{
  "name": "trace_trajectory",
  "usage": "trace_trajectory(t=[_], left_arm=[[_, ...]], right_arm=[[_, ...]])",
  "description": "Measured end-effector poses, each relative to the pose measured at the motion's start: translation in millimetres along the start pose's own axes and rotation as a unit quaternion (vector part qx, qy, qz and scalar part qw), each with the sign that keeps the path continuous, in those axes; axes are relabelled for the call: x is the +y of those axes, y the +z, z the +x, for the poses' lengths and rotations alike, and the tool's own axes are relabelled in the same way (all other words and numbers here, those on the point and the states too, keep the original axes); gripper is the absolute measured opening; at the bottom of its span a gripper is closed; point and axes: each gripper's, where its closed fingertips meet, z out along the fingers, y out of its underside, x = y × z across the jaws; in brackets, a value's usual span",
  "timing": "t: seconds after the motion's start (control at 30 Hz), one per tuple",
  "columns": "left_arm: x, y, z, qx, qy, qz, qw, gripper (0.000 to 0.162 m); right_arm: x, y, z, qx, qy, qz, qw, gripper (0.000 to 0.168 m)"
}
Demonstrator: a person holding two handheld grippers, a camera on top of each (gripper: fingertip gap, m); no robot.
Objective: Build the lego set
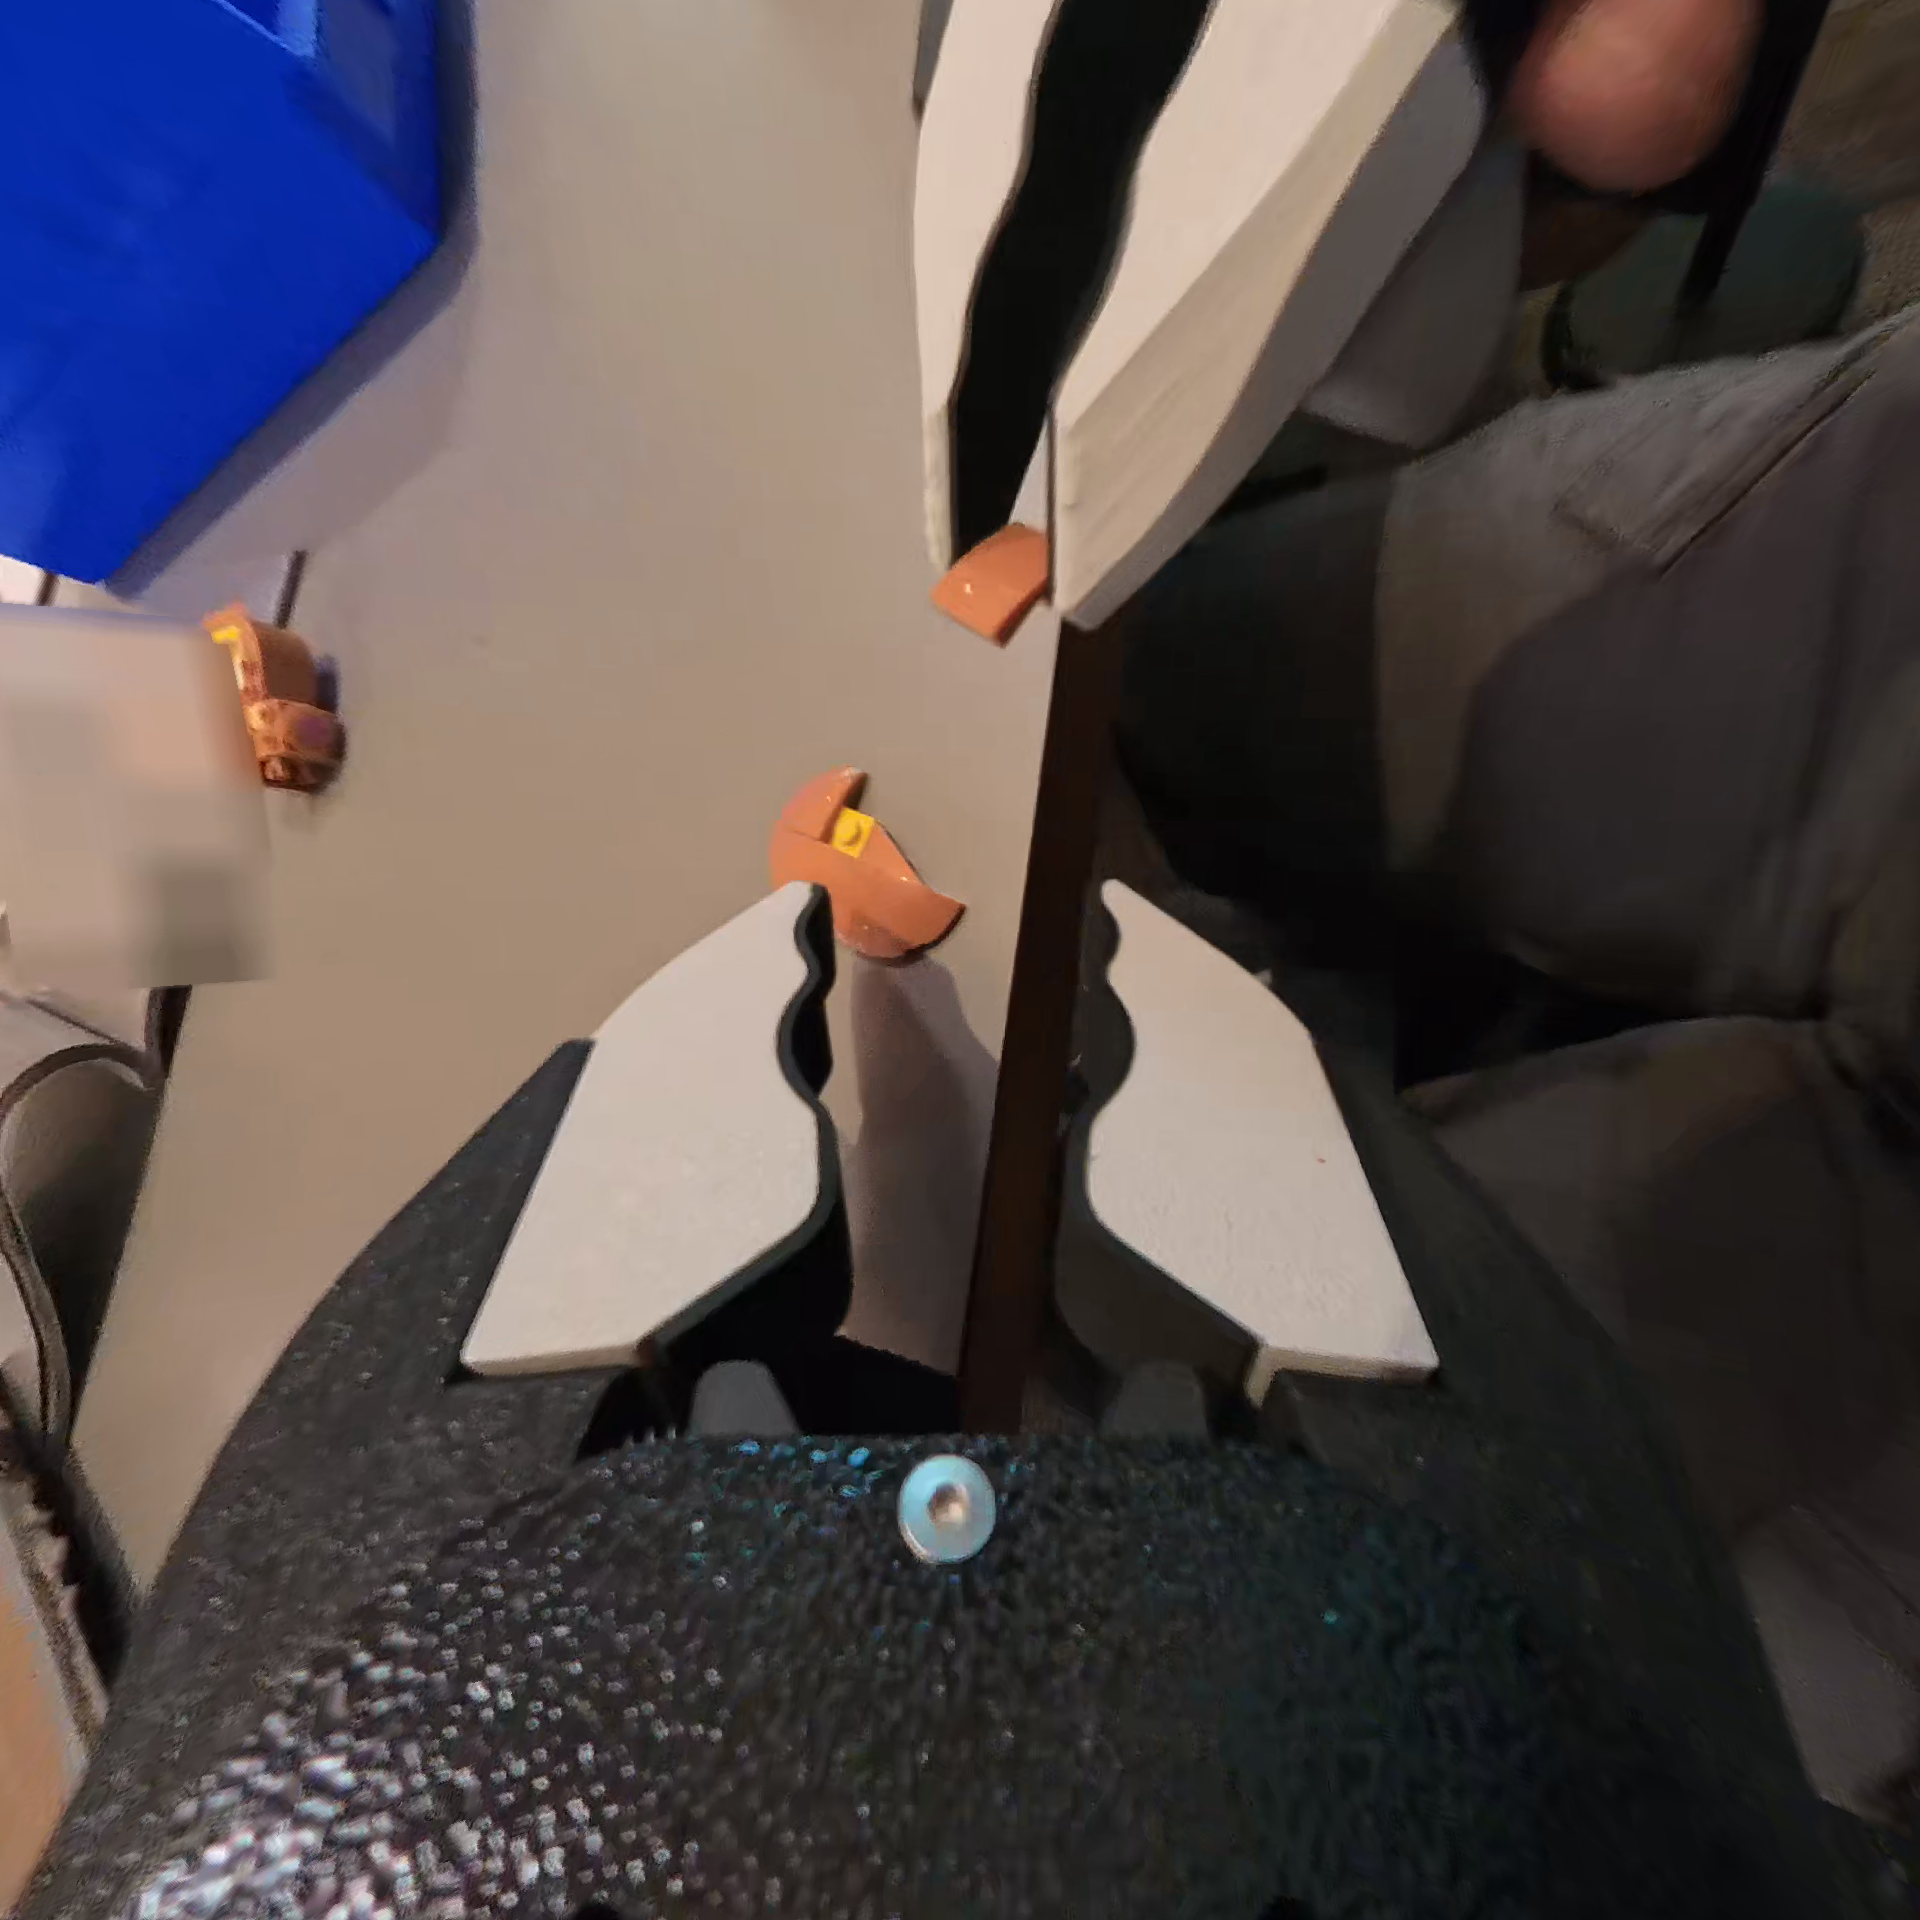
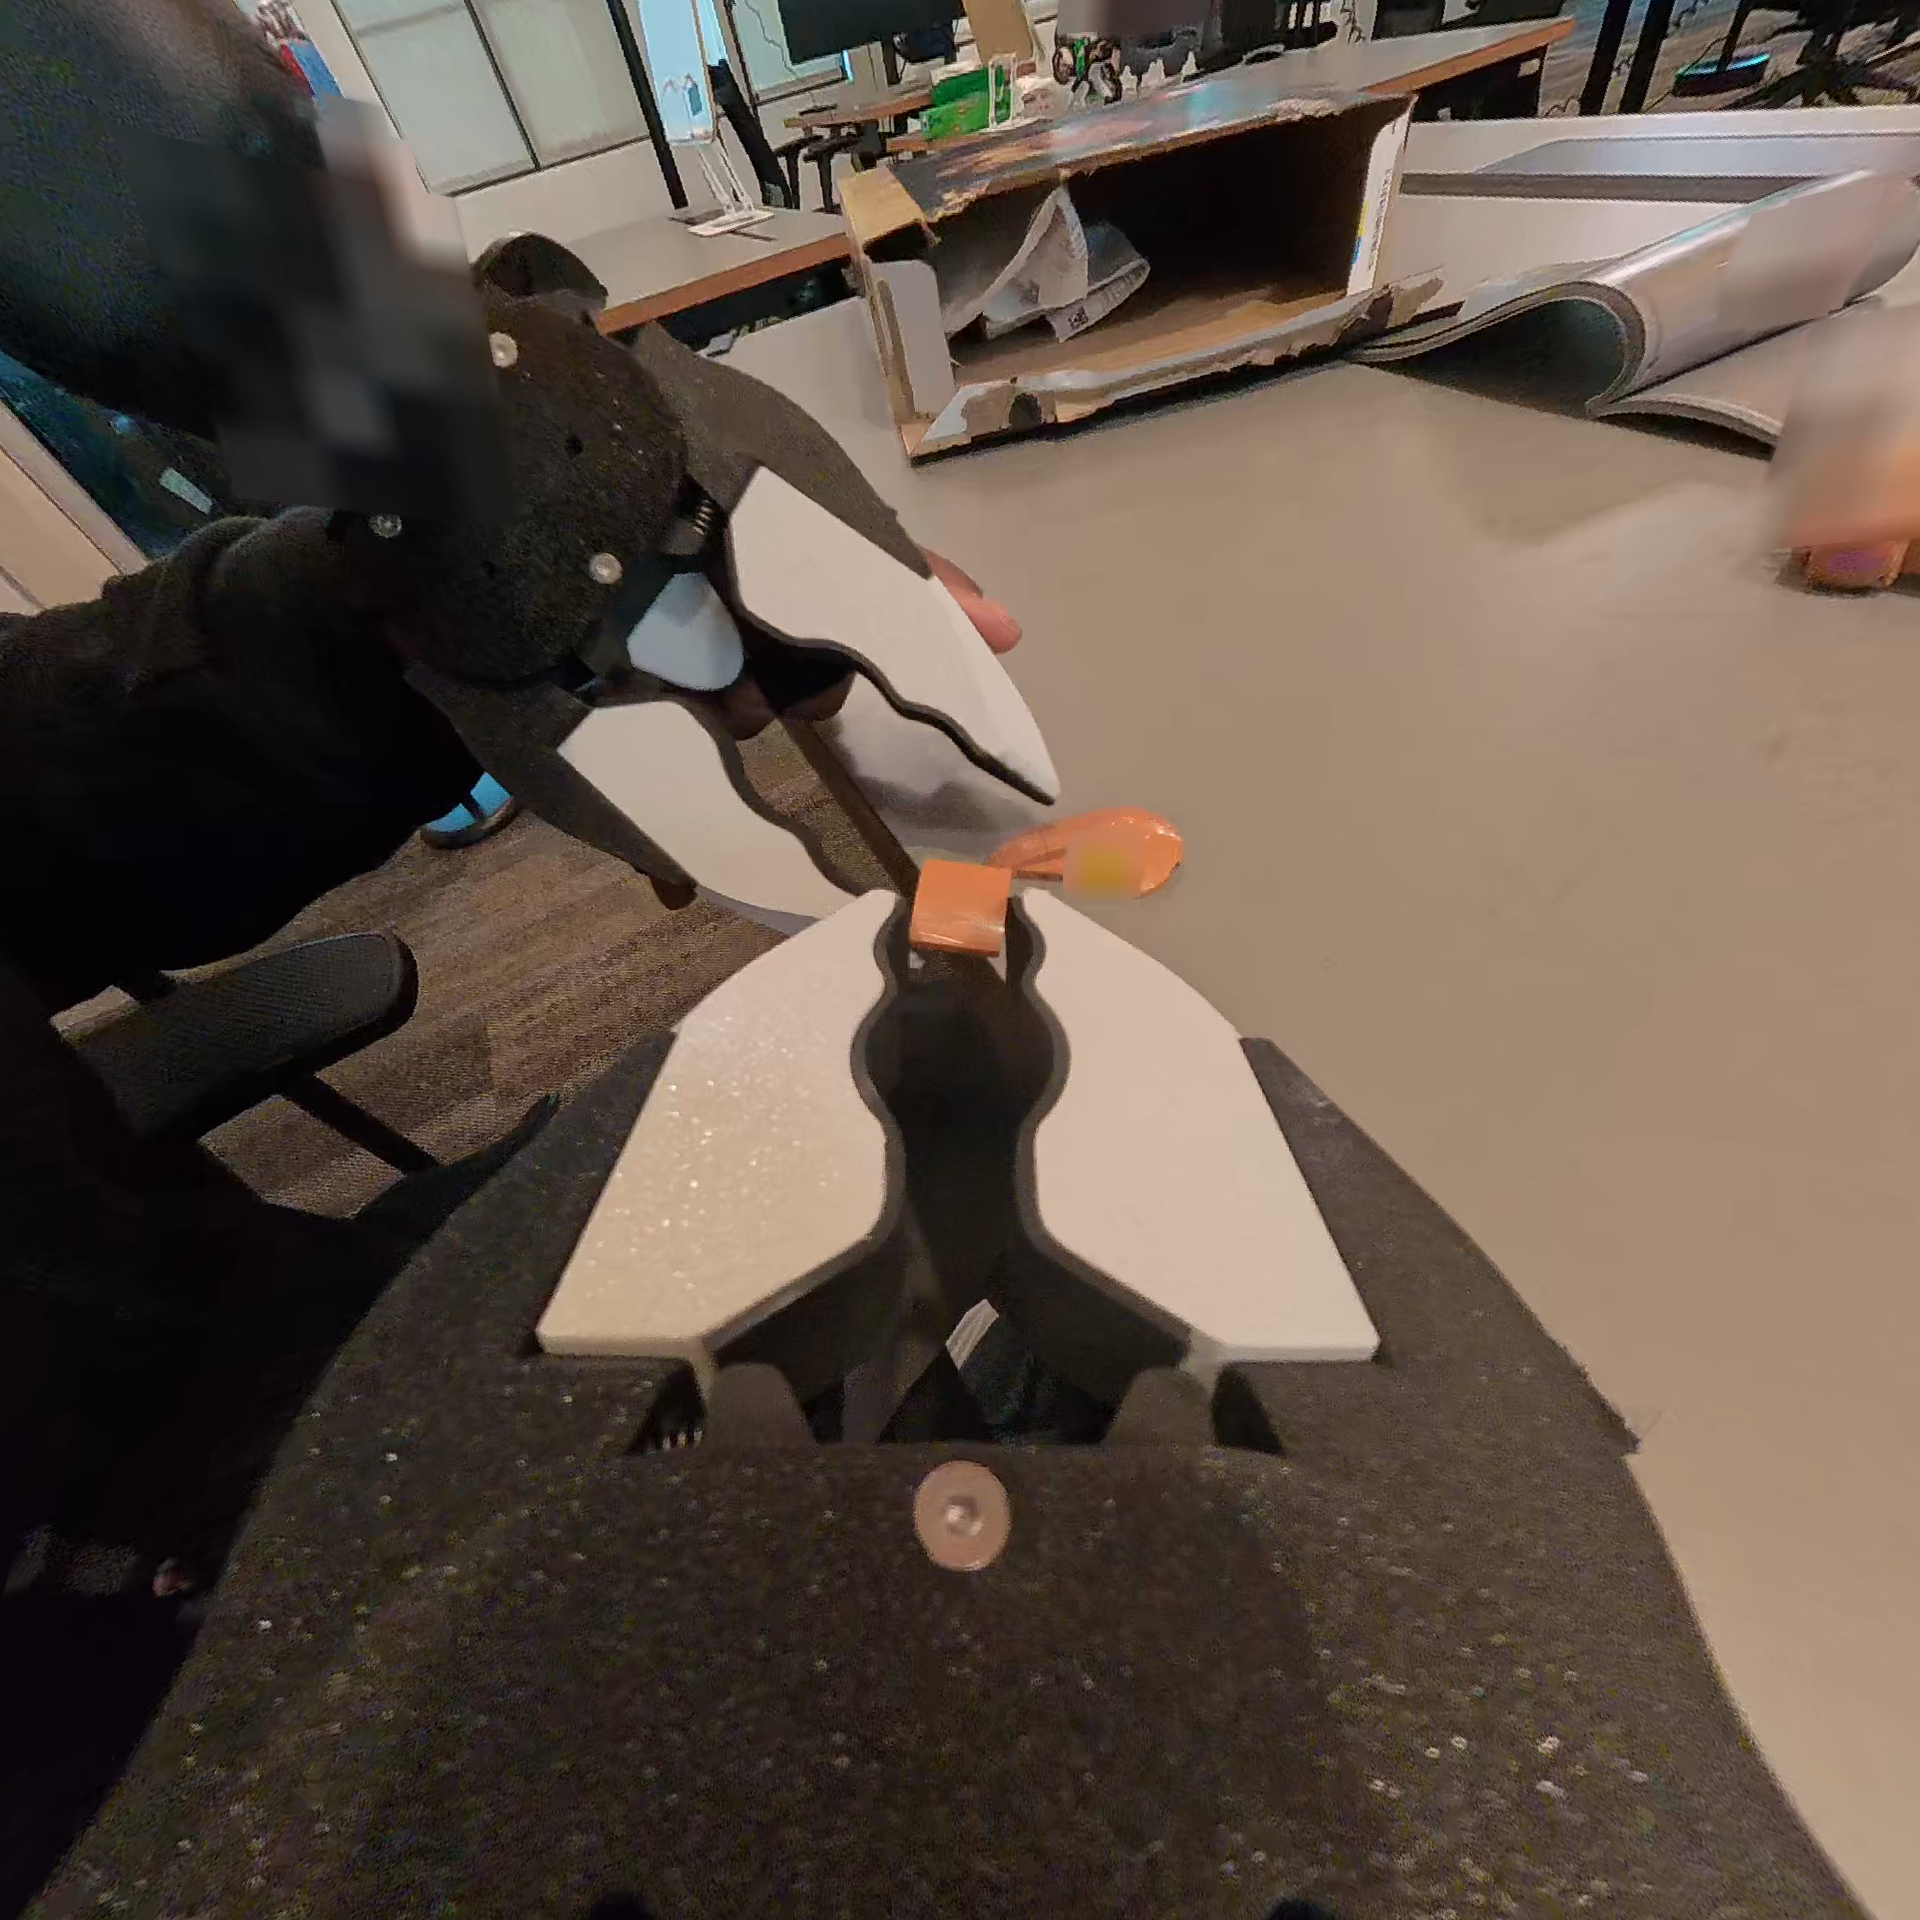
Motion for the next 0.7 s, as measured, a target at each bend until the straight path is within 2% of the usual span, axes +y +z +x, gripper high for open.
trace_trajectory(t=[0.1, 0.2, 0.43, 0.6, 0.7], left_arm=[[8.6, 6.7, 1.9, -0.004, -0.005, -0.033, 0.999, 0.052], [4.7, 7.1, 0.7, -0.025, 0.007, -0.016, 1.0, 0.038], [0.4, 7.7, 5.9, -0.103, 0.088, -0.002, 0.991, 0.027], [-4.8, 1.2, 0.9, -0.168, 0.104, 0.016, 0.98, 0.034], [-12.7, -1.5, 0.5, -0.199, 0.132, 0.034, 0.971, 0.033]], right_arm=[[1.6, -2.6, -5.4, 0.01, -0.003, 0.003, 1.0, 0.017], [1.7, -4.4, -6.5, 0.031, -0.01, 0.008, 0.999, 0.017], [2.3, -4.1, 1.8, 0.071, 0.004, 0.012, 0.997, 0.017], [6.3, -3.8, 2.7, 0.074, 0.003, 0.01, 0.997, 0.017], [9.3, -5.4, 3.8, 0.072, 0.008, 0.01, 0.997, 0.017]])
